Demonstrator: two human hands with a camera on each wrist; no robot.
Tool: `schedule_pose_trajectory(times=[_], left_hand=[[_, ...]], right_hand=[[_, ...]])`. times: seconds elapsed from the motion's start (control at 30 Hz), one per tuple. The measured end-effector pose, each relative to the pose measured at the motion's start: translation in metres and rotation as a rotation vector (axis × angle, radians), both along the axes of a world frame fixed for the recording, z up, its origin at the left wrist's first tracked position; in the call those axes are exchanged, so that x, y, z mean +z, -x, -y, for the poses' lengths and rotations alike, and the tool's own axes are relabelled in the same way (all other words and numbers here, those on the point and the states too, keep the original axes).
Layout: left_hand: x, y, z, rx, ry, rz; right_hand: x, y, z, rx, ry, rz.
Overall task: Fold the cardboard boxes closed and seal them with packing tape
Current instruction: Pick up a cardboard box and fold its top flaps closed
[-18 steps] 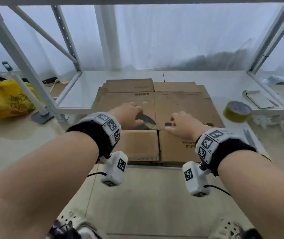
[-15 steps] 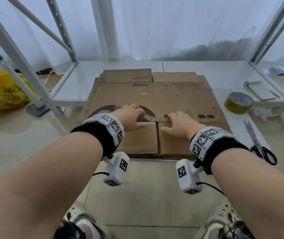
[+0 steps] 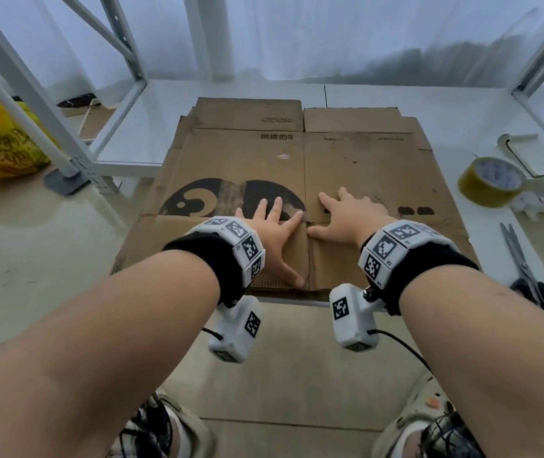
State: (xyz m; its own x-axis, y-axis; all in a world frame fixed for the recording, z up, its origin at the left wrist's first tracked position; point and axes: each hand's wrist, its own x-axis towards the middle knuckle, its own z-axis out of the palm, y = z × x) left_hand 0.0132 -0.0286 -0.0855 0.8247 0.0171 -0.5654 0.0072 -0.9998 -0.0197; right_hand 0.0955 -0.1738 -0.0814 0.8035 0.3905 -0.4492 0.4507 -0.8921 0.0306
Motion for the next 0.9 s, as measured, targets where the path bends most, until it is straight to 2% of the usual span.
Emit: schedule_pose_trajectory(times=[0.17, 0.37, 0.5, 0.6, 0.73, 0.83, 0.9], left_hand=[[0.0, 0.021, -0.003, -0.147, -0.059, 0.036], [0.038, 0.031, -0.014, -0.208, 0.072, 0.125], [0.075, 0.033, -0.019, -0.281, -0.005, 0.31], [0.097, 0.028, -0.03, -0.24, -0.054, 0.441], [0.111, 0.031, -0.057, -0.129, -0.07, 0.766], [0.123, 0.025, -0.07, -0.076, -0.099, 0.973], [0.129, 0.02, -0.073, -0.035, -0.085, 1.081]], right_hand=[[-0.005, 0.018, 0.01, 0.006, -0.058, -0.002], [0.012, 0.035, 0.019, 0.069, -0.142, -0.072], [0.051, 0.044, 0.02, 0.137, -0.228, -0.157], [0.078, 0.047, 0.02, 0.199, -0.302, -0.076], [0.096, 0.044, 0.019, 0.249, -0.156, -0.06], [0.09, 0.046, 0.005, 0.265, -0.062, 0.123], [0.087, 0.048, -0.007, 0.244, -0.104, 0.309]])
